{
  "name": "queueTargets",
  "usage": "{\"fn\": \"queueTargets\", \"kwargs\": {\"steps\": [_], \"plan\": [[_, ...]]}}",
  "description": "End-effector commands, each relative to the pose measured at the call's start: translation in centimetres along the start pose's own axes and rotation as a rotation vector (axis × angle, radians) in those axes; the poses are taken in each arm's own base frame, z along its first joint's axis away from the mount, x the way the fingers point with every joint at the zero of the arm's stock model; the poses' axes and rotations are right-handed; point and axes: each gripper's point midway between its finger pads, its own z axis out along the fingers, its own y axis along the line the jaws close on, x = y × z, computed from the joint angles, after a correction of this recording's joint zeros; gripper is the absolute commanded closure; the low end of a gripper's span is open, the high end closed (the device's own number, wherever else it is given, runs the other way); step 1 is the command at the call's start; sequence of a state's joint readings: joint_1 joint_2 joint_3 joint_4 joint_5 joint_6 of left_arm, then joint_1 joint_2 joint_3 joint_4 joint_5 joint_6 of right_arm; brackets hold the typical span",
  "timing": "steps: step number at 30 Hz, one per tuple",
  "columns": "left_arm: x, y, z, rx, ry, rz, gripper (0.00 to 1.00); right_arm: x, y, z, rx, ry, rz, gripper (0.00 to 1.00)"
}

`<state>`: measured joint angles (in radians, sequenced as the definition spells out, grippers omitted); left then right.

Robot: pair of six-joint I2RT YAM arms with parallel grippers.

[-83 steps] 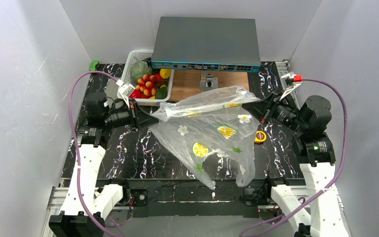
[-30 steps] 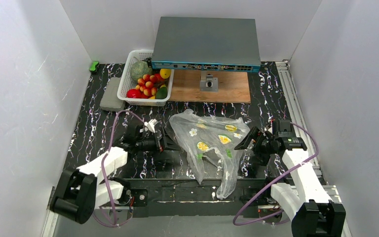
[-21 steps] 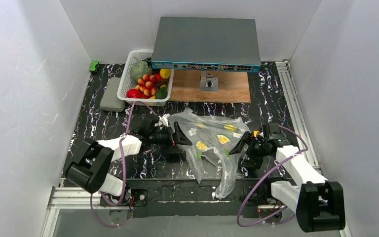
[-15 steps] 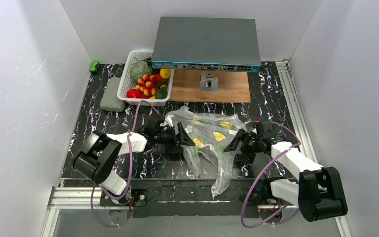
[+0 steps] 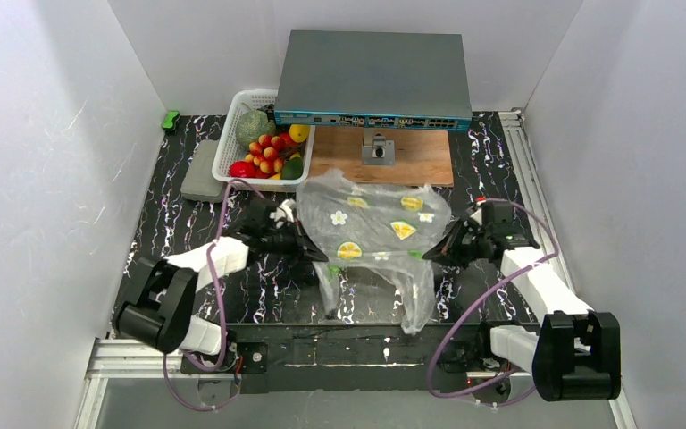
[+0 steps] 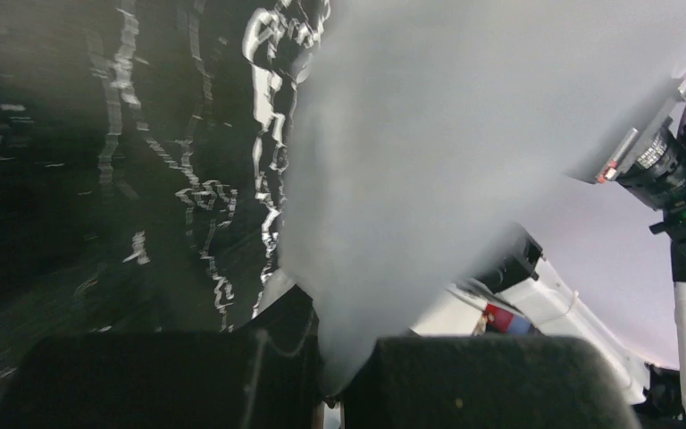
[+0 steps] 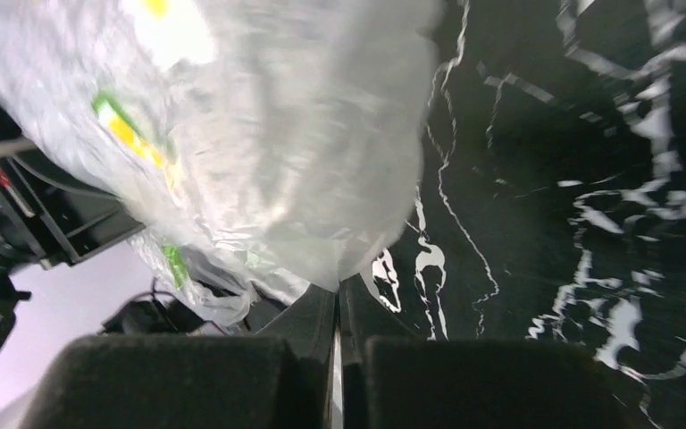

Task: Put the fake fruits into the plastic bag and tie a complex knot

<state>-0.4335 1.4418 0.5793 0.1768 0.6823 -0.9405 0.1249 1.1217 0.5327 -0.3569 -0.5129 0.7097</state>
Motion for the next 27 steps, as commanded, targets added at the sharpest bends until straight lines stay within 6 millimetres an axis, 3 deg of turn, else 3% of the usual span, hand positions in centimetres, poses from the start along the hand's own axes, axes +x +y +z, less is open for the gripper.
{"fn": "queueTargets", "kwargs": {"steps": [1, 2, 5, 8, 11, 12, 14, 17, 21, 23, 27], "plan": [[0.3, 4.0, -5.2, -0.167, 0.017, -0.064, 1.00, -3.8, -1.4, -3.9, 0.089, -0.115, -0.011, 0.99], [0.2, 5.0, -6.2, -0.196, 0.009, -0.102, 1.00, -4.5, -1.9, -4.5, 0.111, -0.128, -0.002, 0.99], [-0.2, 6.9, -8.7, -0.234, -0.025, -0.184, 0.85, -6.4, -2.7, -5.8, 0.159, -0.159, -0.005, 0.99], [0.0, 6.8, -8.9, -0.212, -0.020, -0.207, 0.87, -6.8, -2.9, -6.0, 0.175, -0.166, -0.022, 0.99], [-0.2, 5.7, -8.1, -0.119, -0.001, -0.233, 0.98, -6.3, -2.0, -5.8, 0.121, -0.146, -0.011, 0.99], [-0.4, 4.9, -7.9, -0.073, 0.000, -0.220, 0.95, -5.8, -1.8, -5.7, 0.103, -0.131, -0.005, 0.99], [-0.7, 2.1, -7.7, 0.052, 0.010, -0.118, 0.69, -5.1, -1.6, -5.4, 0.076, -0.104, 0.006, 0.99], [1.2, -1.6, -7.6, 0.083, 0.034, 0.294, 0.39, -4.6, -2.0, -5.1, 0.080, -0.095, 0.020, 0.99], [3.6, -3.0, -7.1, -0.001, 0.040, 0.840, 0.07, -5.1, -2.1, -4.9, 0.088, -0.093, 0.016, 0.99], [3.5, -3.0, -6.6, -0.053, 0.024, 0.977, 0.02, -5.4, -1.9, -4.9, 0.086, -0.085, 0.009, 0.77], [3.1, -3.0, -5.0, -0.163, -0.024, 1.052, 0.02, -4.3, -1.7, -5.9, 0.099, -0.058, 0.000, 0.09]]}}
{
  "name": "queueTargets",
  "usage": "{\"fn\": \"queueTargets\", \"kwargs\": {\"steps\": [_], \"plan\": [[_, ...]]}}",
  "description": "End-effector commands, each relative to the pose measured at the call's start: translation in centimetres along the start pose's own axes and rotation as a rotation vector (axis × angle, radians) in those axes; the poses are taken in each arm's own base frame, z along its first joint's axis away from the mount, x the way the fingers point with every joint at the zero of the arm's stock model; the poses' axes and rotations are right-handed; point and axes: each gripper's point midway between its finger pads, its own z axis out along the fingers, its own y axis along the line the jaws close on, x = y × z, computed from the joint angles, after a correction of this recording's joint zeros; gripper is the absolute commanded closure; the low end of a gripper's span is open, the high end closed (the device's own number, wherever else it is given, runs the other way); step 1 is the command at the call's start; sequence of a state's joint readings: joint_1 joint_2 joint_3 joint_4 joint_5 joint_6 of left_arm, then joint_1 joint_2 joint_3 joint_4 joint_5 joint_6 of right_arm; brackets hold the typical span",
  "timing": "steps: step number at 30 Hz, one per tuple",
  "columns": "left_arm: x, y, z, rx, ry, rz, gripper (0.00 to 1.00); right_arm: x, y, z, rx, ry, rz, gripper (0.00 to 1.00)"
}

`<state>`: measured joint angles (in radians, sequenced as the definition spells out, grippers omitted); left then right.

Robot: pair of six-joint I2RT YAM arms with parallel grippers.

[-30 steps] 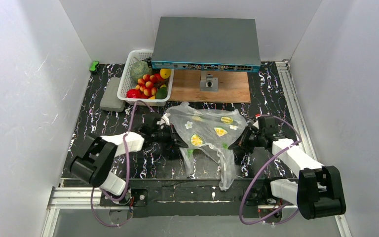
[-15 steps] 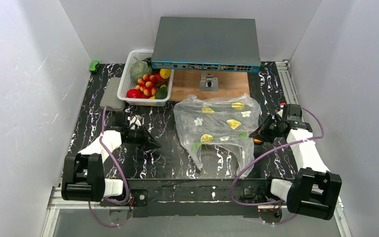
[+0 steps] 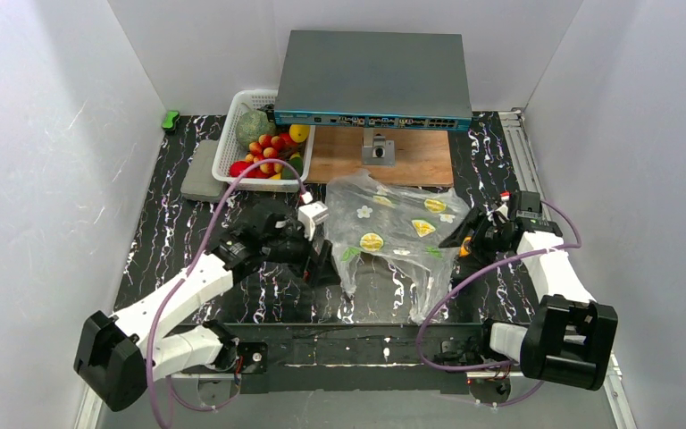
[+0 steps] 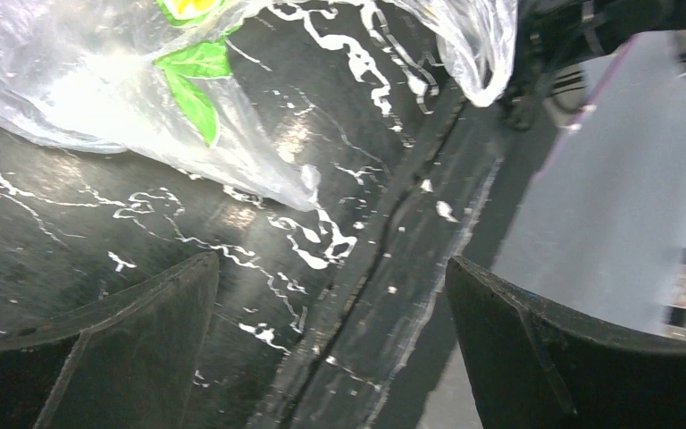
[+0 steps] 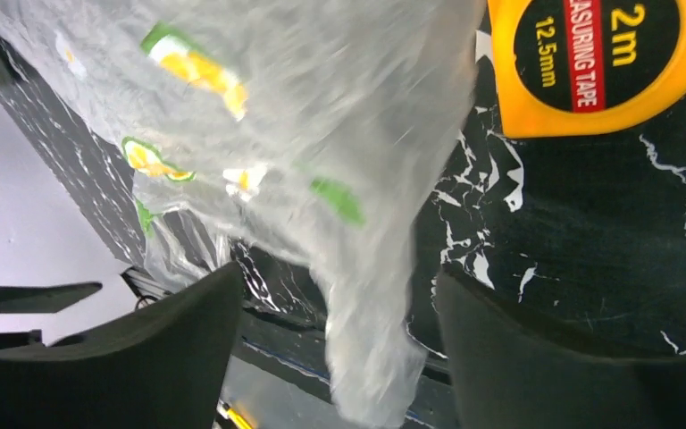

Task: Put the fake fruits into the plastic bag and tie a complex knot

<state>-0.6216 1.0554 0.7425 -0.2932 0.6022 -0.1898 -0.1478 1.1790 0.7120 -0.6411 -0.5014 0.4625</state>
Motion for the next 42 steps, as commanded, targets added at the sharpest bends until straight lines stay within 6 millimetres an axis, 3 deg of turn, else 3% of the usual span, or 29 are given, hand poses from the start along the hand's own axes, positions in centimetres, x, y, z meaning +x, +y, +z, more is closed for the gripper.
{"fn": "queueTargets", "kwargs": {"steps": [1, 6, 9, 13, 17, 19, 21, 23, 24, 25, 27, 28, 31, 34, 37, 39, 40, 41, 42], "plan": [[0.5, 3.9, 1.4, -0.262, 0.026, 0.136, 0.02, 1.1, 0.9, -1.7, -0.017, 0.013, -0.044, 0.02], [1.9, 4.6, 4.4, -0.301, 0.007, -0.043, 0.02, 4.2, 0.5, -2.2, -0.046, 0.002, -0.006, 0.02], [1.2, 4.6, 6.3, -0.293, -0.036, -0.068, 0.02, 6.1, 0.4, -1.5, -0.022, 0.037, -0.001, 0.02], [1.0, 6.4, 8.1, -0.383, -0.055, -0.123, 0.02, 8.6, -1.1, 0.6, 0.089, 0.099, -0.003, 0.02], [1.7, 6.9, 9.3, -0.398, -0.021, -0.202, 0.02, 9.4, -0.5, 3.1, 0.079, 0.105, -0.037, 0.02], [2.0, 7.3, 9.4, -0.424, -0.003, -0.220, 0.09, 9.2, -0.6, 3.8, 0.100, 0.090, -0.061, 0.02], [2.0, 7.5, 9.3, -0.428, 0.010, -0.224, 0.26, 8.8, -0.7, 4.1, 0.113, 0.078, -0.078, 0.18], [2.5, 7.2, 8.8, -0.398, 0.051, -0.243, 0.51, 8.0, 0.0, 3.7, 0.096, 0.056, -0.133, 0.60], [2.4, 7.0, 8.3, -0.381, 0.064, -0.224, 0.69, 7.2, 1.0, 3.1, 0.086, 0.040, -0.171, 0.78], [2.4, 6.8, 7.5, -0.375, 0.082, -0.203, 0.80, 6.6, 1.6, 2.3, 0.088, 0.027, -0.207, 0.93], [2.4, 6.5, 5.6, -0.367, 0.104, -0.136, 0.97, 5.3, 3.2, 0.3, 0.063, 0.006, -0.269, 0.99], [2.5, 6.5, 4.4, -0.367, 0.117, -0.098, 1.00, 4.5, 3.9, -0.8, 0.048, -0.011, -0.304, 0.99], [2.7, 7.3, 0.2, -0.395, 0.141, -0.053, 1.00, 2.1, 4.0, -3.8, 0.099, -0.073, -0.444, 0.99], [2.5, 8.5, -3.6, -0.438, 0.172, -0.086, 1.00, 0.9, 3.8, -5.7, 0.051, -0.054, -0.349, 0.99], [1.4, 6.2, -5.5, -0.355, 0.226, -0.023, 1.00, 0.8, 3.5, -6.4, 0.095, 0.030, -0.355, 0.99], [0.1, 2.4, -5.7, -0.184, 0.206, -0.035, 1.00, -0.1, 4.9, -7.0, 0.017, 0.006, -0.382, 0.99], [-0.4, -0.8, -5.5, -0.025, 0.189, -0.085, 1.00, -0.1, 6.0, -7.4, -0.036, -0.005, -0.425, 0.99], [-1.0, -2.9, -5.5, 0.069, 0.181, -0.146, 1.00, 0.1, 7.2, -7.9, -0.089, -0.013, -0.467, 0.92], [-1.3, -4.6, -5.4, 0.149, 0.186, -0.214, 1.00, 0.2, 8.0, -8.4, -0.127, -0.026, -0.512, 0.77]]}}
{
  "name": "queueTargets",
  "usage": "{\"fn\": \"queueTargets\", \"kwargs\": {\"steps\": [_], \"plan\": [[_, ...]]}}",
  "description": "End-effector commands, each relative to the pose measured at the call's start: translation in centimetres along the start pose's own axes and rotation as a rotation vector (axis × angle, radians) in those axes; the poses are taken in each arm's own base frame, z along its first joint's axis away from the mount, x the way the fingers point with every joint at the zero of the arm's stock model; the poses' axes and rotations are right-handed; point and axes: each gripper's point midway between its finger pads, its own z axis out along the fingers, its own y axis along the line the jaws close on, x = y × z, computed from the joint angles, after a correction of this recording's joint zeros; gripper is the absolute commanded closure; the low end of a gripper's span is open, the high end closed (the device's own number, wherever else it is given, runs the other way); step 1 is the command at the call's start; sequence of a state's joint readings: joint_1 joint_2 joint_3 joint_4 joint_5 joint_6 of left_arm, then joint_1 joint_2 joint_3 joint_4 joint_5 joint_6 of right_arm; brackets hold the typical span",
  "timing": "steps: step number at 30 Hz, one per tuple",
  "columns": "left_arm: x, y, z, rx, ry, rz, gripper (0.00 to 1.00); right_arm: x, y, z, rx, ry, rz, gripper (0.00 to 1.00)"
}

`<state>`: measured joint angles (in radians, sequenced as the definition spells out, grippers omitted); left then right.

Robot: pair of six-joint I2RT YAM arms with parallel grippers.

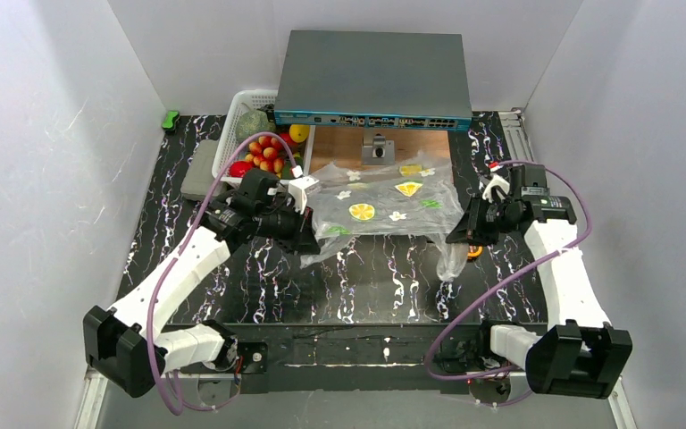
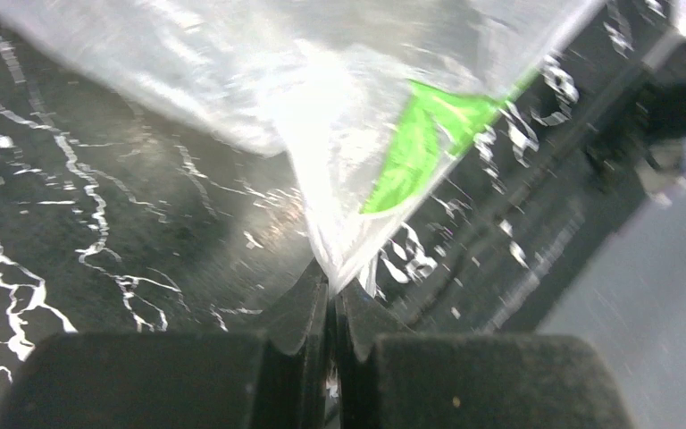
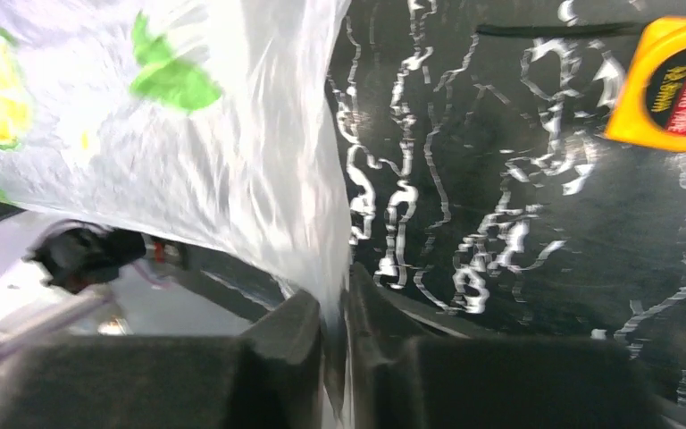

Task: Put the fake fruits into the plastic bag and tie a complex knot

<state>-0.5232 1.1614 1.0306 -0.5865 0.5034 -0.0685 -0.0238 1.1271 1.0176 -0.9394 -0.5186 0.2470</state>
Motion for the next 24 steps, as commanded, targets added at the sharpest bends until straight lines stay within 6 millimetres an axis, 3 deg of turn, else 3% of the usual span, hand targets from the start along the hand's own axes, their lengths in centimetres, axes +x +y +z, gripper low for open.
{"fn": "queueTargets", "kwargs": {"steps": [1, 3, 4, 7, 9, 12, 15, 18, 21, 24], "plan": [[2.6, -8.0, -3.1, 0.392, 0.172, -0.263, 1.00, -1.1, 1.9, -3.1, -0.063, -0.097, -0.216, 0.56], [1.5, -9.3, -2.9, 0.462, 0.153, -0.386, 1.00, -1.2, 2.4, -4.0, -0.054, -0.152, -0.301, 0.14], [0.9, -9.5, -2.7, 0.476, 0.132, -0.431, 1.00, -1.3, 2.4, -4.5, -0.033, -0.186, -0.352, 0.03], [-0.8, -10.2, -3.1, 0.503, 0.091, -0.488, 1.00, -2.5, 3.5, -7.2, 0.014, -0.323, -0.526, 0.02], [-1.9, -10.6, -3.4, 0.512, 0.084, -0.522, 1.00, -3.1, 6.0, -9.3, -0.034, -0.439, -0.638, 0.02], [-3.4, -11.3, -3.7, 0.546, 0.081, -0.572, 1.00, -1.9, 11.8, -11.5, -0.226, -0.536, -0.862, 0.15], [-4.6, -11.9, -4.2, 0.584, 0.087, -0.586, 1.00, -0.4, 16.1, -12.0, -0.376, -0.570, -1.033, 0.45], [-5.6, -12.4, -4.8, 0.607, 0.080, -0.573, 1.00, 0.7, 18.8, -10.3, -0.430, -0.538, -1.144, 0.69], [-6.3, -12.7, -5.2, 0.610, 0.074, -0.576, 1.00, 2.6, 22.0, -8.8, -0.504, -0.522, -1.250, 0.78], [-7.1, -13.3, -6.0, 0.631, 0.060, -0.546, 1.00, 4.3, 24.0, -5.7, -0.497, -0.498, -1.341, 0.85]]}}
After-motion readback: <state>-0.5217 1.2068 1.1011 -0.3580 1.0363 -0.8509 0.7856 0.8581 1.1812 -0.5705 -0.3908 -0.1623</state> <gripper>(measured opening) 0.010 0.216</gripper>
